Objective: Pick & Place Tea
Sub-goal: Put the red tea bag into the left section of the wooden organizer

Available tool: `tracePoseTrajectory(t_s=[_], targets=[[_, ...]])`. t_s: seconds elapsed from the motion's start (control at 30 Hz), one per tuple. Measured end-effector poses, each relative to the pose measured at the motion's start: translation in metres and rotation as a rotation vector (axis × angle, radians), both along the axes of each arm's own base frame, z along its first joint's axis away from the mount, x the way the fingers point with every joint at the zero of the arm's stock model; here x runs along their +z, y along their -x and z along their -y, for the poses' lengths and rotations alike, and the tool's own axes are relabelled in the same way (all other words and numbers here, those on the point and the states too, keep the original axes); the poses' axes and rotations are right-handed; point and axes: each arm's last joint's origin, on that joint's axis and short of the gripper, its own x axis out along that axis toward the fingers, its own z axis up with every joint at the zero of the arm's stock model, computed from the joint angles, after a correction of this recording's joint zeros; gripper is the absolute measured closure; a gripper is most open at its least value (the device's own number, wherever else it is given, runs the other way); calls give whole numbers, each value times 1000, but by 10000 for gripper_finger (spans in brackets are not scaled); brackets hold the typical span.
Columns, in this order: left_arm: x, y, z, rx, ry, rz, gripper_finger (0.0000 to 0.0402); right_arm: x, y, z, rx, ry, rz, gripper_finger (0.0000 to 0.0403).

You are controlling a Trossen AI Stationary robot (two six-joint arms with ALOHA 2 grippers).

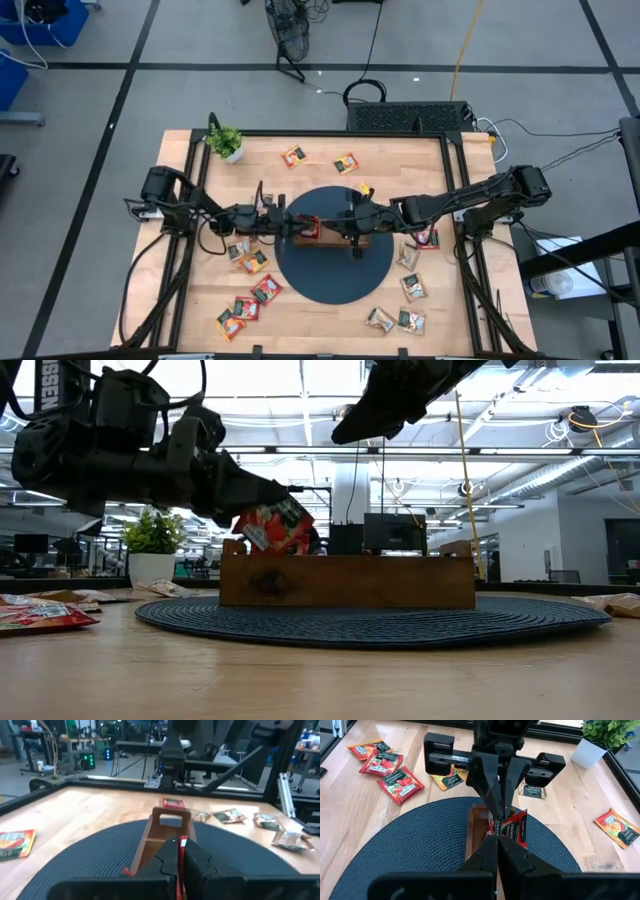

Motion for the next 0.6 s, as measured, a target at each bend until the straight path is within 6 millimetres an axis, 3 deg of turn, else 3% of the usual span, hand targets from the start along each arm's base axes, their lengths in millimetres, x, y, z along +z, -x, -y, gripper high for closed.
tracePoseTrajectory(t_s=[0.27,0.6], targets=[[-1,0,-4,31,31,-9,393,0,0,0,-1,-1,-1,403],[-1,0,-5,34,48,-7,341,-4,-3,4,-7,4,-11,396]])
